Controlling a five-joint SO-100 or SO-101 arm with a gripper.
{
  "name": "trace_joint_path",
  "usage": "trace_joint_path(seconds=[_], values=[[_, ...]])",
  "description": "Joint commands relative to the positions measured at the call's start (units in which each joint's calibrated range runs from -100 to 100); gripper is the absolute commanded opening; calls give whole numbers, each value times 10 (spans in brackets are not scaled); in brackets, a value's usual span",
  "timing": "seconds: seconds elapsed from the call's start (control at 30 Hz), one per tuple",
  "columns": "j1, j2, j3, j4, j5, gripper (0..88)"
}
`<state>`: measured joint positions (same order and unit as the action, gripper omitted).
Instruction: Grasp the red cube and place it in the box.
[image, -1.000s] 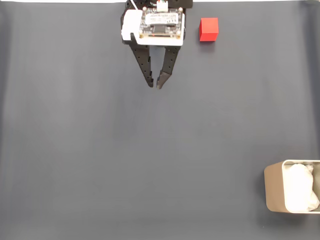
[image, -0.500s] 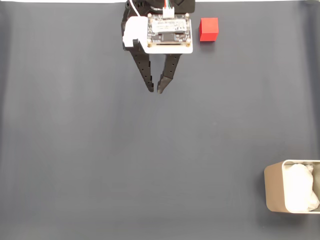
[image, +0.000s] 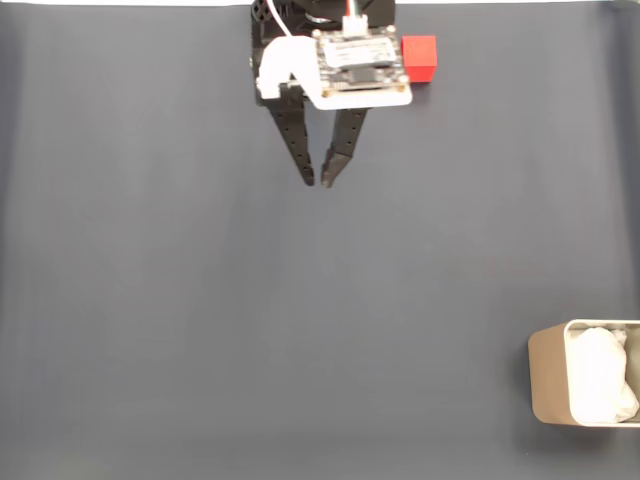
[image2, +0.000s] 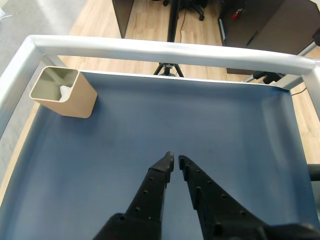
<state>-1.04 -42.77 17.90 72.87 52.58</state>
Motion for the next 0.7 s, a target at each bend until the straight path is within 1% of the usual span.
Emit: trace_joint_path(seconds=[0.0,0.33,0.67], values=[[-30,3,-11,-9,6,0],[-124,-13,46,-30,23,0],[-217,-72,106,-21,21,0]])
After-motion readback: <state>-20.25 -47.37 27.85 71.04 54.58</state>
